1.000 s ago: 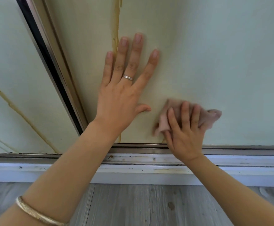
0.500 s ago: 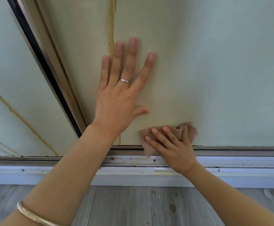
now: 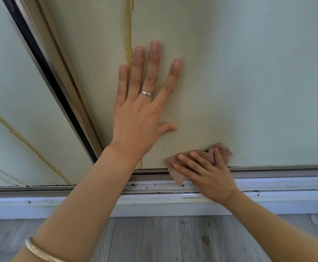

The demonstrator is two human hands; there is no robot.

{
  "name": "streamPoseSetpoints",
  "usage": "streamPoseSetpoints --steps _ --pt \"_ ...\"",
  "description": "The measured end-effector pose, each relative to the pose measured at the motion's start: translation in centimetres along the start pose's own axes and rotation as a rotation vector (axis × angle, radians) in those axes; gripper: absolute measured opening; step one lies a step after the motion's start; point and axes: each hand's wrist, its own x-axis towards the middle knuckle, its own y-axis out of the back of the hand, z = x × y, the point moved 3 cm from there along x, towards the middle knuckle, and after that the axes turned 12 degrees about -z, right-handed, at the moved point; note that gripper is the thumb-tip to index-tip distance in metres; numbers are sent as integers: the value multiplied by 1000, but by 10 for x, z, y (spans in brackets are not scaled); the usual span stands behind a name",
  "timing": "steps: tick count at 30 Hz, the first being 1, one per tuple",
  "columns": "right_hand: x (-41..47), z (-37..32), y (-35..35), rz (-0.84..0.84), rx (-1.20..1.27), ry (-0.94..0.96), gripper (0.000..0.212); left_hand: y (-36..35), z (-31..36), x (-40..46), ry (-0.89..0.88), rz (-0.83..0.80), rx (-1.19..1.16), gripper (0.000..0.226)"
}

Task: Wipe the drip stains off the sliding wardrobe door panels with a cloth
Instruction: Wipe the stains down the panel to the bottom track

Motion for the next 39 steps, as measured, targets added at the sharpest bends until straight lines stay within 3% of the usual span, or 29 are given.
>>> streamPoseSetpoints --steps 3,8,15,20,27,31,33,39 --pt "-19 25 3 11 -5 -33 70 -1 0 -1 6 10 -1 129" --pt "31 22 27 150 137 -290 56 -1 0 -1 12 19 8 128" --pt "52 44 51 234 175 -324 56 0 0 -2 3 41 9 123" --pt "105 57 83 365 204 -560 60 4 -9 -4 48 108 -32 97" --pt "78 44 67 261 205 -428 60 7 -11 -6 25 42 -59 128" --pt "120 46 104 305 223 -503 56 33 -22 -15 -2 180 9 93" --pt "145 48 122 341 254 -533 55 50 -35 -23 33 263 19 85" --pt "203 61 166 425 208 -541 52 72 -96 -45 437 232 -140 109"
